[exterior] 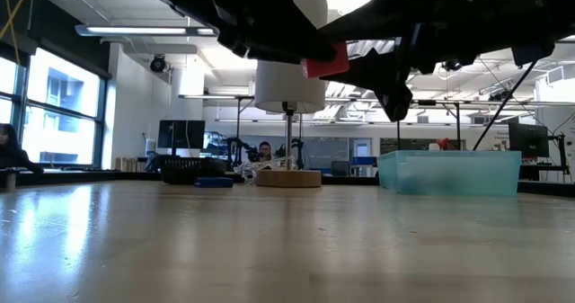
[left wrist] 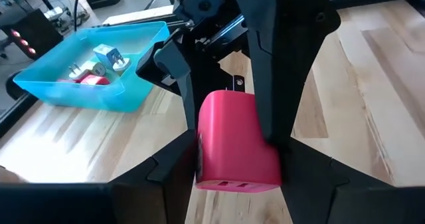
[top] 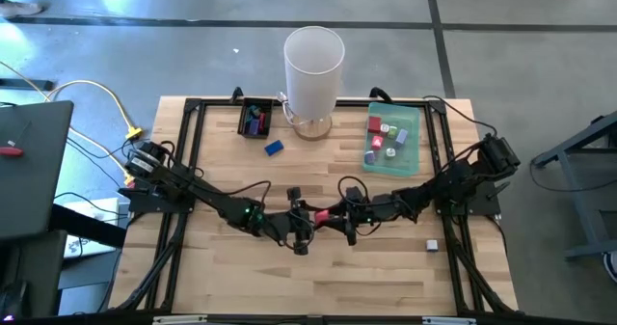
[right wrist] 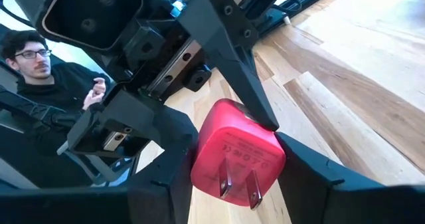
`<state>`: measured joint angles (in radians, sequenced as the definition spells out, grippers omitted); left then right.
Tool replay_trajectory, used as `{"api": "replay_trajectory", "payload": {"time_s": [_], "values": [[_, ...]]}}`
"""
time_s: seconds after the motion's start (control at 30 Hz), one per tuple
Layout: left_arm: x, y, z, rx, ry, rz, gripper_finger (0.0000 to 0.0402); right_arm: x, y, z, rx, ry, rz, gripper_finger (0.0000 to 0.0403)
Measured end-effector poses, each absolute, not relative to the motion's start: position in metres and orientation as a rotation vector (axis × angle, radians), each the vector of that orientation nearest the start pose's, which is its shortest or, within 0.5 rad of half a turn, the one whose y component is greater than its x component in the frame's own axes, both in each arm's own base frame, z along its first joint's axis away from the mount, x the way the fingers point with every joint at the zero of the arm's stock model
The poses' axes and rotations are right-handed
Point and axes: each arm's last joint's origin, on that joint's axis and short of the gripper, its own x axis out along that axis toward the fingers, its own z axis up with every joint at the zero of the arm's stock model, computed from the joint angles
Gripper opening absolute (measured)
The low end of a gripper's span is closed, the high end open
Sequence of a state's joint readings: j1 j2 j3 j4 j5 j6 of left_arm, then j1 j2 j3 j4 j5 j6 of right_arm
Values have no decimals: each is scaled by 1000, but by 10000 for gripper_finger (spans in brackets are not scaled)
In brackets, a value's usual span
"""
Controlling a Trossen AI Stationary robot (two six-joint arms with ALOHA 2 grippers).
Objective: Pick & Place Office items
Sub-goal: Put the pink adapter into the green bin
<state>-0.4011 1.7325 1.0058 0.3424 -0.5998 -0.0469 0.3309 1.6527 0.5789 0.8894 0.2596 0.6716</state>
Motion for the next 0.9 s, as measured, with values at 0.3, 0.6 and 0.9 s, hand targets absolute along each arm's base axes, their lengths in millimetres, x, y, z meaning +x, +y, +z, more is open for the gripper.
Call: {"api": "replay_trajectory", "payload": {"time_s": [0.3,0.6,0.9], "values": [[347,-132,212,105,331,202,186,291,92,162,603,195,8,165],[344,-139,212,175,336,173,198,290,93,160,585,217,11,164],[341,-147,212,201,335,145,301,290,92,158,575,237,-9,164]]}}
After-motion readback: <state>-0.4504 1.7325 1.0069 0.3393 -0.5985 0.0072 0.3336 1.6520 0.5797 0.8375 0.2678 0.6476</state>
